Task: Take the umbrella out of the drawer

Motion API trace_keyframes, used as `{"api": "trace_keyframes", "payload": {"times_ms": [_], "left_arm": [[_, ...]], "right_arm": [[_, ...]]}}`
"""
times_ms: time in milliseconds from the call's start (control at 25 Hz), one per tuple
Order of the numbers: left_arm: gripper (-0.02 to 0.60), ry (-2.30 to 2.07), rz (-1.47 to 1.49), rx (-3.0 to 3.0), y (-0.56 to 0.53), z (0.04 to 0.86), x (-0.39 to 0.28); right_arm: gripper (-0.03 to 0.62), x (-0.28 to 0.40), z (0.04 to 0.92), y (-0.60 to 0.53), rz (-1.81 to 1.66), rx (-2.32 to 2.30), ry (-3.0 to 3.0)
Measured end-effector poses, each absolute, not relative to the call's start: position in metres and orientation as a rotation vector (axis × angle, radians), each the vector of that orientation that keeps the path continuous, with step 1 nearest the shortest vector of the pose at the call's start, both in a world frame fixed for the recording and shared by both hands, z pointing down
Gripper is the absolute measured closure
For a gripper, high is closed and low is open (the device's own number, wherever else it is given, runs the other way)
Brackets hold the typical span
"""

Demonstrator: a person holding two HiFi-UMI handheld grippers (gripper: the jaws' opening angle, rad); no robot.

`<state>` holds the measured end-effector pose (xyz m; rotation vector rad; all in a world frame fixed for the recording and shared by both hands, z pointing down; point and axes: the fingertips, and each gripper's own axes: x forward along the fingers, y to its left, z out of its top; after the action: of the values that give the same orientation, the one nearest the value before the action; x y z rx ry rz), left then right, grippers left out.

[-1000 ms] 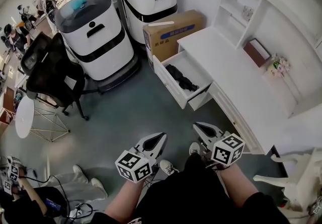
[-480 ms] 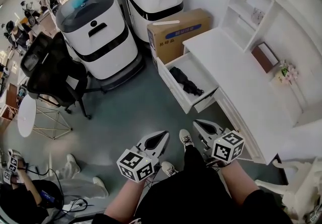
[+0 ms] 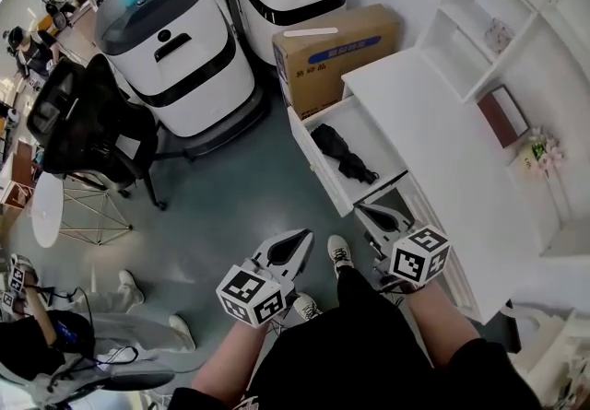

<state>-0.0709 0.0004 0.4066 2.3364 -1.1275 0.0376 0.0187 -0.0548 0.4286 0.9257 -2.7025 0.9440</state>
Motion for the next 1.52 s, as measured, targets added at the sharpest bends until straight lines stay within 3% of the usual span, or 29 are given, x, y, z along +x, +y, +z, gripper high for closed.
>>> {"api": "trace_keyframes", "payload": {"times_ms": [880,1520], "left_arm": [[0.577,-1.147,0.166,2.299,-0.101,0.481,-0.050],[0.577,-1.137,0.232,2.264,-0.145,0.525,-0.025]], "right_arm": [[0.592,0.023,0.500,-0.179,1.009,0.864,-2.591],[0.589,0.029,0.592,-0.241,0.793,0.853,-2.458]]}}
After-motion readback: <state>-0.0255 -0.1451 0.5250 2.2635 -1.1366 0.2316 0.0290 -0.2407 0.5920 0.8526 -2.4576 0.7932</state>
